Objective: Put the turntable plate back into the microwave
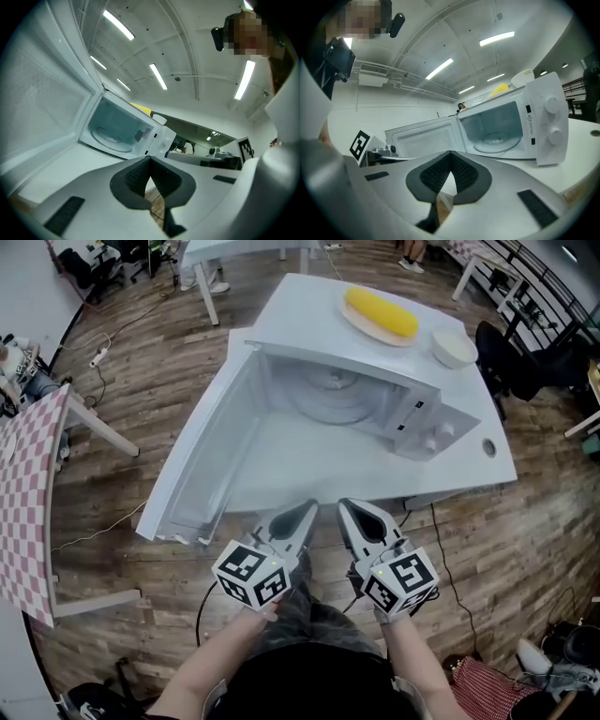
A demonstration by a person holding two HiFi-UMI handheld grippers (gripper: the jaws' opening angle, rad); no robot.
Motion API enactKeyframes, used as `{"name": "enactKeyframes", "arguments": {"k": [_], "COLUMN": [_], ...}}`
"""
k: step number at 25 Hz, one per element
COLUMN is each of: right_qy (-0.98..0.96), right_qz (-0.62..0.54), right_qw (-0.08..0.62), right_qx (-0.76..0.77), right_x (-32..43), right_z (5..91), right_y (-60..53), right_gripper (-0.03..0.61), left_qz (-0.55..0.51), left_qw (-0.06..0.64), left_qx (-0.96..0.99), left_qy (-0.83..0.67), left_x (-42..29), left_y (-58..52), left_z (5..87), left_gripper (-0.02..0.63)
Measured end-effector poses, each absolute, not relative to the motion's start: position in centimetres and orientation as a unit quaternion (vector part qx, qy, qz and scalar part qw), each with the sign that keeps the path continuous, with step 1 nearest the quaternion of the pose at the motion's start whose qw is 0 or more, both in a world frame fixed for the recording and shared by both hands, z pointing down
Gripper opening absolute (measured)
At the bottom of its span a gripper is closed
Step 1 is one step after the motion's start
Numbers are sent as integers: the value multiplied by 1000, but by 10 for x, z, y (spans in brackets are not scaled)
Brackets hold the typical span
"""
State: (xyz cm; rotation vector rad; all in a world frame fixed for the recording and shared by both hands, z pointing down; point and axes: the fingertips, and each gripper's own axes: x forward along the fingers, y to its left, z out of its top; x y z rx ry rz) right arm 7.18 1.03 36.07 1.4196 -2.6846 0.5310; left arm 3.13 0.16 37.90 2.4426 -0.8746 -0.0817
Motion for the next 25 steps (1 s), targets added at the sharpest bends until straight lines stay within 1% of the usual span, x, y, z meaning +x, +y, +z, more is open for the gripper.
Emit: {"name": "enactKeyframes", "arguments": {"k": [6,13,25], "right_qy": [-877,-881,-878], "right_qz": [158,152,154], "right_qw": [25,6,-5], "right_qx": [453,448,452], "right_x": [71,68,63], "right_z": [338,318,311], "right_y": [33,60,93], "right_gripper": [20,20,20], "left_qz": [-34,-51,-49], "left_qw": [256,277,285], "left_qx": [913,912,902], "left_qy": [-315,-300,-320], "left_x": [34,38,8], "left_y": [20,45,69], "left_z": [357,342,342], "left_gripper": [11,12,12]}}
